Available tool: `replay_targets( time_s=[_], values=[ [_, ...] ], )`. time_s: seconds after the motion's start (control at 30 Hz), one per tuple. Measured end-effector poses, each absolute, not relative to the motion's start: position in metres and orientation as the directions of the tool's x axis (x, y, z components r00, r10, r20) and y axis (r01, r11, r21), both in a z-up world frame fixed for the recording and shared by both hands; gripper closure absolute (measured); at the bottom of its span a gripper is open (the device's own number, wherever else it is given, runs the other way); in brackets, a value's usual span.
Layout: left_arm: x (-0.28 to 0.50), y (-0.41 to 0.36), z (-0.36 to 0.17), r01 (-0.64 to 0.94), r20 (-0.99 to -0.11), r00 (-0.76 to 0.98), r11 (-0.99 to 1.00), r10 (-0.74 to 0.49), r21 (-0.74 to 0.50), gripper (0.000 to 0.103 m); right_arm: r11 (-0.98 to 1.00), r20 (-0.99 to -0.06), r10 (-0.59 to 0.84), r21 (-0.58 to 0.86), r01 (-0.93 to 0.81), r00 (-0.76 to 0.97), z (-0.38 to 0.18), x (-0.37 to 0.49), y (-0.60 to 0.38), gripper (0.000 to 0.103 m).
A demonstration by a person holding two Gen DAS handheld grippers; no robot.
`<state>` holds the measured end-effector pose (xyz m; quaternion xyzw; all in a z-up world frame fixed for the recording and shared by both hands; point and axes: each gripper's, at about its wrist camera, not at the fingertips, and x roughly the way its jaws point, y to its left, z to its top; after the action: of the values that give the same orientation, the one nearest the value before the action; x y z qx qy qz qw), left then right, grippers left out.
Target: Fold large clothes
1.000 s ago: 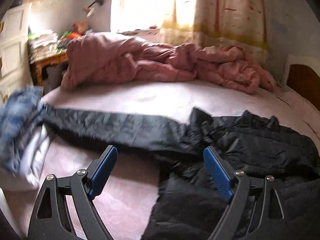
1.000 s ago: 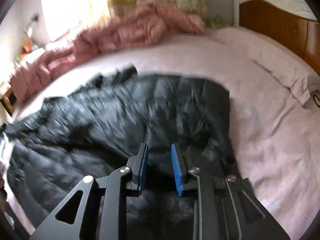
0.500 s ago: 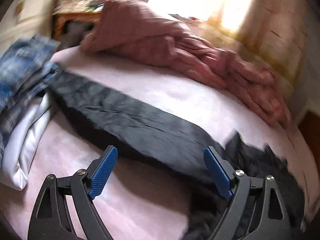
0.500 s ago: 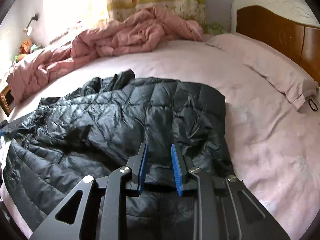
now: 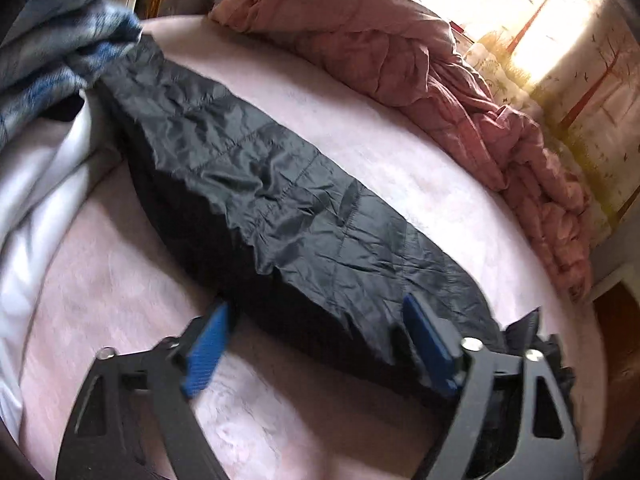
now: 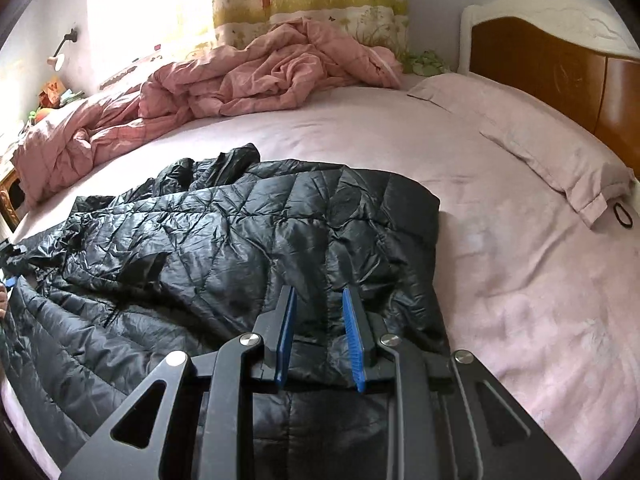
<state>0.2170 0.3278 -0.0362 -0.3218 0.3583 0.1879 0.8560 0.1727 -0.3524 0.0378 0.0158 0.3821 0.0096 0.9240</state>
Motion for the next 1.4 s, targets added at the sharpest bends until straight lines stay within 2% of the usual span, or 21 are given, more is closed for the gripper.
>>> replay_targets(
  time_s=[0.03, 0.07, 0.1, 0.13, 0.17, 0.3, 0.4, 0.5, 0.57, 0.7, 0.83, 0.93, 1.0, 1.03, 1.07, 1.1, 1.13, 1.17, 1.23, 1.33, 1.4],
  values=[
    [0.218, 0.327, -0.037, -0.558, -0.738, 0.666, 0.73, 0.111, -0.394, 0.042, 1.0, -0.707, 0.026, 0.028, -0.008, 0.706, 0.037, 0.173, -0.351, 0.077],
    [0.219, 0.325, -0.036, -0.555, -0.736, 0.666, 0.737, 0.117, -0.386, 0.06, 1.0, -0.708, 0.016, 0.013, -0.01, 0.706, 0.037, 0.172, -0.35, 0.077],
    [0.219, 0.323, -0.035, -0.54, -0.73, 0.675, 0.745, 0.105, -0.392, 0.072, 1.0, -0.706, 0.001, -0.002, -0.004, 0.708, 0.036, 0.172, -0.349, 0.077],
    [0.219, 0.321, -0.033, -0.517, -0.719, 0.69, 0.754, 0.087, -0.406, 0.09, 1.0, -0.704, -0.006, -0.007, 0.001, 0.71, 0.036, 0.172, -0.35, 0.077],
    [0.219, 0.318, -0.028, -0.503, -0.705, 0.704, 0.762, 0.088, -0.408, 0.095, 1.0, -0.705, -0.006, -0.003, 0.005, 0.71, 0.036, 0.172, -0.351, 0.077],
    [0.202, 0.281, 0.015, -0.4, -0.583, 0.8, 0.85, 0.142, -0.342, 0.099, 1.0, -0.702, 0.003, 0.017, 0.012, 0.713, 0.04, 0.17, -0.355, 0.077],
    [0.182, 0.243, 0.057, -0.259, -0.468, 0.88, 0.906, 0.079, -0.336, 0.099, 1.0, -0.704, 0.002, 0.008, 0.005, 0.71, 0.041, 0.169, -0.354, 0.077],
    [0.173, 0.191, 0.092, -0.116, -0.409, 0.912, 0.955, -0.006, -0.273, 0.099, 1.0, -0.704, 0.006, 0.012, 0.003, 0.71, 0.043, 0.169, -0.355, 0.077],
    [0.173, 0.154, 0.104, -0.019, -0.41, 0.907, 0.965, -0.094, -0.263, 0.098, 0.999, -0.707, 0.021, 0.033, 0.004, 0.706, 0.044, 0.169, -0.356, 0.077],
    [0.178, 0.091, 0.091, 0.16, -0.459, 0.823, 0.913, -0.333, -0.377, 0.098, 0.999, -0.71, 0.026, 0.051, 0.015, 0.704, 0.048, 0.167, -0.363, 0.077],
    [0.182, 0.047, 0.053, 0.17, -0.556, 0.77, 0.94, -0.314, -0.295, 0.098, 0.998, -0.716, 0.02, 0.059, 0.031, 0.697, 0.049, 0.167, -0.37, 0.077],
    [0.183, 0.041, 0.015, 0.152, -0.642, 0.698, 0.942, -0.317, -0.3, 0.094, 0.995, -0.718, 0.043, 0.094, 0.036, 0.695, 0.05, 0.167, -0.376, 0.077],
    [0.171, 0.044, 0.007, 0.113, -0.668, 0.698, 0.961, -0.259, -0.254, 0.09, 0.994, -0.716, 0.043, 0.098, 0.039, 0.697, 0.051, 0.167, -0.379, 0.077],
    [0.161, 0.047, 0.01, 0.114, -0.651, 0.717, 0.963, -0.25, -0.244, 0.081, 0.995, -0.716, 0.04, 0.094, 0.039, 0.697, 0.051, 0.167, -0.379, 0.077],
    [0.153, 0.047, 0.016, 0.118, -0.631, 0.738, 0.967, -0.238, -0.226, 0.062, 0.995, -0.716, 0.036, 0.088, 0.039, 0.697, 0.051, 0.167, -0.38, 0.077],
    [0.143, 0.051, 0.027, 0.108, -0.602, 0.771, 0.974, -0.207, -0.197, 0.051, 0.996, -0.718, 0.035, 0.085, 0.037, 0.695, 0.05, 0.168, -0.38, 0.077],
    [0.137, 0.057, 0.034, 0.091, -0.566, 0.804, 0.979, -0.18, -0.182, 0.034, 0.996, -0.722, 0.038, 0.086, 0.034, 0.691, 0.049, 0.168, -0.381, 0.077],
    [0.129, 0.063, 0.044, 0.076, -0.528, 0.833, 0.981, -0.161, -0.18, 0.029, 0.996, -0.724, 0.04, 0.088, 0.034, 0.689, 0.049, 0.169, -0.381, 0.077],
    [0.124, 0.08, 0.059, 0.044, -0.492, 0.858, 0.975, -0.148, -0.216, 0.027, 0.995, -0.726, 0.038, 0.091, 0.041, 0.687, 0.048, 0.169, -0.381, 0.077],
    [0.128, 0.114, 0.067, 0.008, -0.477, 0.861, 0.94, -0.179, -0.34, 0.024, 0.996, -0.726, 0.036, 0.078, 0.03, 0.687, 0.047, 0.168, -0.375, 0.077],
    [0.13, 0.137, 0.064, -0.052, -0.484, 0.865, 0.935, -0.133, -0.35, 0.024, 0.998, -0.724, 0.029, 0.057, 0.018, 0.69, 0.046, 0.167, -0.369, 0.077]
  ],
)
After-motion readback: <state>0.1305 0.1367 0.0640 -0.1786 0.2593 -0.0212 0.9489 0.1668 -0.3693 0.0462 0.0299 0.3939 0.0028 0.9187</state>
